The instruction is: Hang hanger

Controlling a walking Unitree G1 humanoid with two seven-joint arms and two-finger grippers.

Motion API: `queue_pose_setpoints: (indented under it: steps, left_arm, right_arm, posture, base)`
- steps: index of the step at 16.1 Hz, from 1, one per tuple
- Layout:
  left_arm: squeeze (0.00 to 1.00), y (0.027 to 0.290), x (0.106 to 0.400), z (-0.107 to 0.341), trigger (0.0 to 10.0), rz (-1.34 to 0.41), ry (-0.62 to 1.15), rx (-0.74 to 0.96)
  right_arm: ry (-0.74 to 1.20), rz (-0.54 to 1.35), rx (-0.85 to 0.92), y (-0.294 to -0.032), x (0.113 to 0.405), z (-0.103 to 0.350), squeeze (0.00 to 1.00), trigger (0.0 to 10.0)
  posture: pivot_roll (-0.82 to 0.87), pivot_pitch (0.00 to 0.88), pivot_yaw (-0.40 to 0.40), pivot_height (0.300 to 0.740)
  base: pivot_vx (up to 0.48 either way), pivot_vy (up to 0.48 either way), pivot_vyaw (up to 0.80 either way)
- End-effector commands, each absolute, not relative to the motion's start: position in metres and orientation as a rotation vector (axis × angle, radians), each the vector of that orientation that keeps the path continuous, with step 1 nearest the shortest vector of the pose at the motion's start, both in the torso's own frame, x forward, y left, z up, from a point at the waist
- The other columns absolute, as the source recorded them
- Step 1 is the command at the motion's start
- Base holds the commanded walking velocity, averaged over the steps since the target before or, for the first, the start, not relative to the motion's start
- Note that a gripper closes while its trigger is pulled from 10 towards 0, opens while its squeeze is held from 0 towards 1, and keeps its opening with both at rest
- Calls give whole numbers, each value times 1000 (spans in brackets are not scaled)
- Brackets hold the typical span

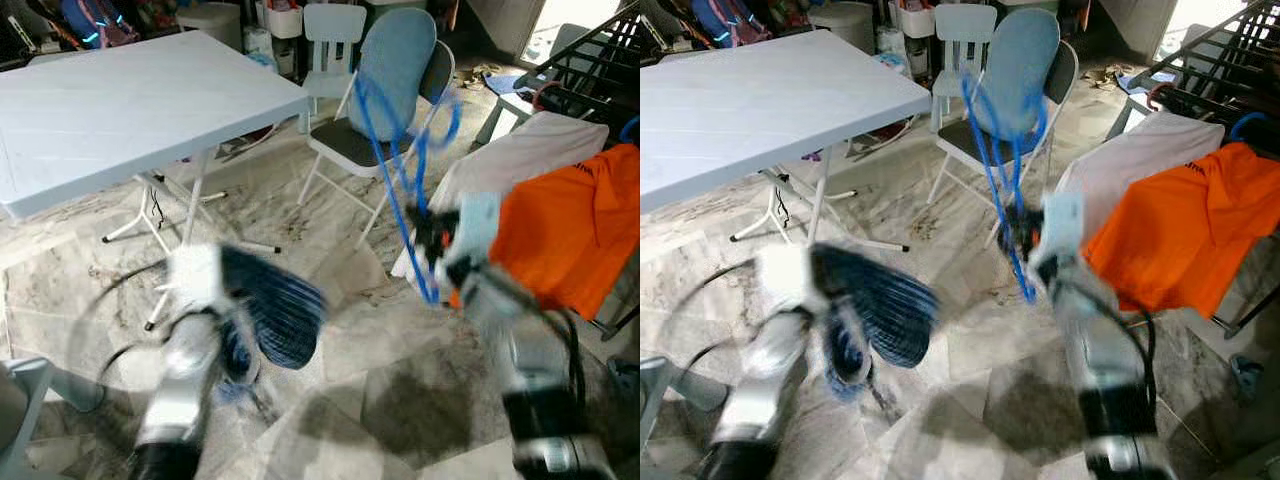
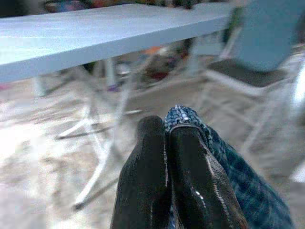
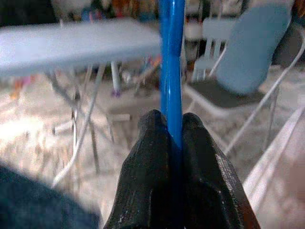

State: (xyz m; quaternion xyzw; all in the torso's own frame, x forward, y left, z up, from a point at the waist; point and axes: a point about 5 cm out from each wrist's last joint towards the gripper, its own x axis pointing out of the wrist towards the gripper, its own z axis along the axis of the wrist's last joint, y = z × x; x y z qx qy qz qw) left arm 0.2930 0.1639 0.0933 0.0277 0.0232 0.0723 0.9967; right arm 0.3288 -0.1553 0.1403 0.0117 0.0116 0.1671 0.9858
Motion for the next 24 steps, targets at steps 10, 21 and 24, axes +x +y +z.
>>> queue_pose_setpoints:
  steps: [10,21,24]
  left_arm:
    - [0,174,273,103,10000,225,68,127]
    - [0,188,276,111,10000,229,83,76]
    - [0,190,280,113,10000,239,79,58]
  right_arm:
    - [-76,443,-18,-123,317,140,0,10000]
    - [-77,500,-52,-119,316,139,0,10000]
    - [-82,505,-51,-118,317,139,0,10000]
  posture:
    - [-112,0,12,740]
    - [-108,0,13,740]
    - [-104,0,12,740]
  base:
    - [0,0,240]
    - [255,0,193]
    - [427,0,550]
